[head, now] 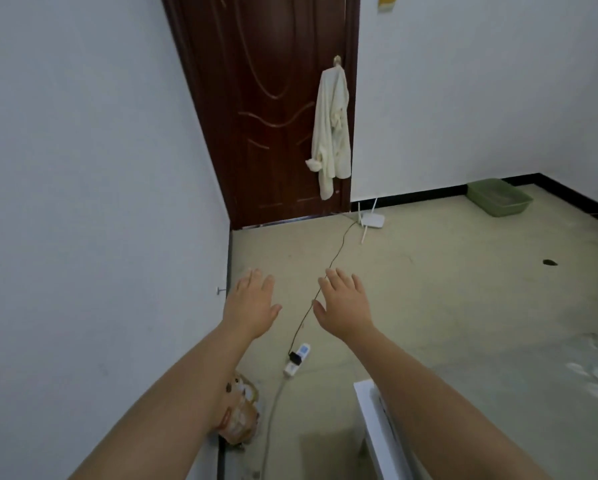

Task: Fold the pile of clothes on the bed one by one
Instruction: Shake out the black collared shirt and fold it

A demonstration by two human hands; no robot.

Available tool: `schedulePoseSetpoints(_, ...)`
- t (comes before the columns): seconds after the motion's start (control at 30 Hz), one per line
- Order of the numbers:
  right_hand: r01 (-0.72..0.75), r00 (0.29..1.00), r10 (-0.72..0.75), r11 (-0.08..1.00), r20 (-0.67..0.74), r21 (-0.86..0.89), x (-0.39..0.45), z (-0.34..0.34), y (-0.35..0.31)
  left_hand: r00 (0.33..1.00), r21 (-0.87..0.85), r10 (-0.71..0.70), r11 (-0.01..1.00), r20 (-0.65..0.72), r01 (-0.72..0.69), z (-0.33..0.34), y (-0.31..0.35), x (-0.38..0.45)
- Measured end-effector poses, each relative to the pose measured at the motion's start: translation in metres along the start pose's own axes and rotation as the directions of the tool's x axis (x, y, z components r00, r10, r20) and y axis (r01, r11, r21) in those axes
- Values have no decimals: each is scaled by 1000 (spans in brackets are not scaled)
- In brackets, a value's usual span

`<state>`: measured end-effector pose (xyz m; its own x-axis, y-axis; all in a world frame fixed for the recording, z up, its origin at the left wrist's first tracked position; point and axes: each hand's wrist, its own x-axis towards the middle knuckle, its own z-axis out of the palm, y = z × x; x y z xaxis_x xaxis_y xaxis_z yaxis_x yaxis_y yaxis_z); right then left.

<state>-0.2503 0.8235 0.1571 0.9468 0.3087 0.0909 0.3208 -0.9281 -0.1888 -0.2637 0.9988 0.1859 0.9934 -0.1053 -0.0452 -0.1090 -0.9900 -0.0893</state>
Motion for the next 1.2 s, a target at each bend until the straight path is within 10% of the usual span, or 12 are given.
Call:
schedulePoseSetpoints(0.2, -79, 997, 79, 996, 11, -35, 97, 40, 56, 998, 35, -38, 999, 55, 36, 25, -6, 124)
schedulePoseSetpoints(0.53, -454, 874, 448, 891, -191, 14, 245, 51, 232, 942, 81, 283, 950, 179, -301, 51, 76, 401)
schedulePoseSetpoints(0.9, -899, 426, 889, 437, -168, 32, 191, 22, 490, 592, 67, 792, 589, 152, -805, 37, 389, 582)
schedulePoseSetpoints(1.2, -964, 260, 899, 262, -352, -41, 175, -54, 709, 381, 67, 921, 377, 84, -924, -18, 655, 676)
